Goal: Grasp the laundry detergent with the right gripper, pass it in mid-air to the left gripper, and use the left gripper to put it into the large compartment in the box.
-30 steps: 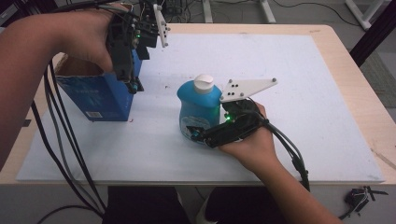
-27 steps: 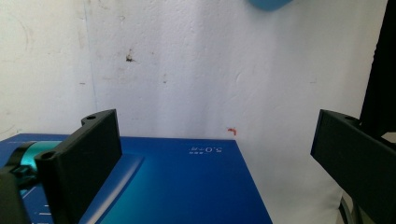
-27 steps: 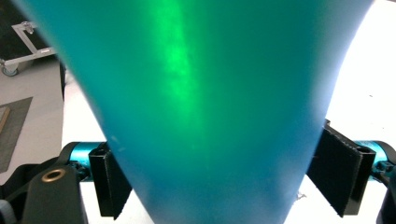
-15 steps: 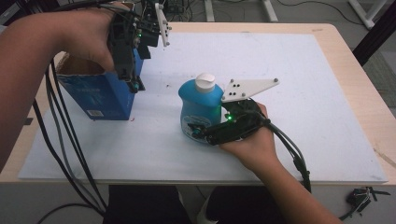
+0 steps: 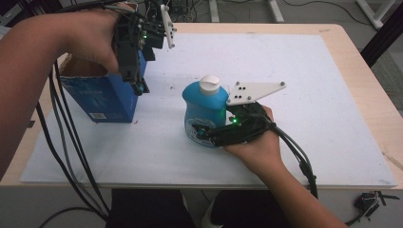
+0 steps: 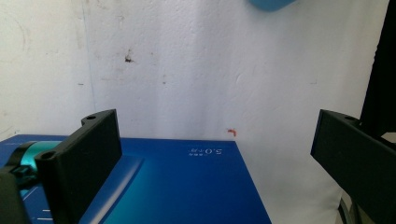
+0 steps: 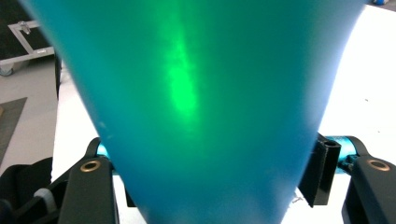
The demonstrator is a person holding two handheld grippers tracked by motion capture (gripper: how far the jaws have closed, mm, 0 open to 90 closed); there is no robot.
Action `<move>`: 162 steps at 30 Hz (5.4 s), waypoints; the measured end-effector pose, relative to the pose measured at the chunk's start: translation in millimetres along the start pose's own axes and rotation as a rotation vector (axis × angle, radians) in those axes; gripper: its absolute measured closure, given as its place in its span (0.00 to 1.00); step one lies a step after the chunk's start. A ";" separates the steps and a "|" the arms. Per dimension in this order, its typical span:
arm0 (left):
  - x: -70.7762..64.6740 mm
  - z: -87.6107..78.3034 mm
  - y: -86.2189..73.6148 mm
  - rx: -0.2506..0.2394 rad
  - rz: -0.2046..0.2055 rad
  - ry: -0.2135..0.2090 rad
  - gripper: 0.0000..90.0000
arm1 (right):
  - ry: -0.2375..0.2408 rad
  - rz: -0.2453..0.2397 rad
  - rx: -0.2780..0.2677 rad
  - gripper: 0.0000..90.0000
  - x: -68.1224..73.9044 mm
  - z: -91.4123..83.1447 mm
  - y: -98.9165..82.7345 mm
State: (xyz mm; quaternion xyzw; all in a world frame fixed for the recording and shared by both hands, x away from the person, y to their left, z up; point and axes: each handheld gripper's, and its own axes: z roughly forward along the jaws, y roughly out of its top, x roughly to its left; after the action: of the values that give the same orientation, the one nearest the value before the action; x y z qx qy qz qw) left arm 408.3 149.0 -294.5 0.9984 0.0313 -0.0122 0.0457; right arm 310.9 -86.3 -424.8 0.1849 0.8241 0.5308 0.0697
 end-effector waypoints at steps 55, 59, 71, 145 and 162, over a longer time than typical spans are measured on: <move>-60.4 -52.5 54.8 -0.010 0.056 -0.010 0.02 | 0.221 -0.161 0.055 0.51 -15.0 -20.0 42.5; -64.3 -53.8 61.7 -0.009 0.035 -0.023 0.02 | 0.257 -0.166 0.056 0.51 -16.4 -16.0 45.5; -67.8 -53.8 74.0 -0.012 0.028 -0.028 0.02 | 0.317 -0.193 0.034 0.51 -15.4 -4.7 60.7; -72.4 -47.6 89.3 0.019 0.019 -0.013 0.35 | 0.340 -0.203 0.021 0.51 -10.4 7.0 71.9; -75.8 -47.5 94.0 0.039 0.028 -0.006 0.44 | 0.351 -0.201 0.015 0.51 -9.9 6.8 71.4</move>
State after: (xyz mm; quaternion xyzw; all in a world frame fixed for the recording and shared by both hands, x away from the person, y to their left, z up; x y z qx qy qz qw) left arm 339.7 55.2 -236.6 0.9994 0.0168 -0.0153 0.0265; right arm 338.6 -58.0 -364.2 0.0070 0.8418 0.5393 -0.0236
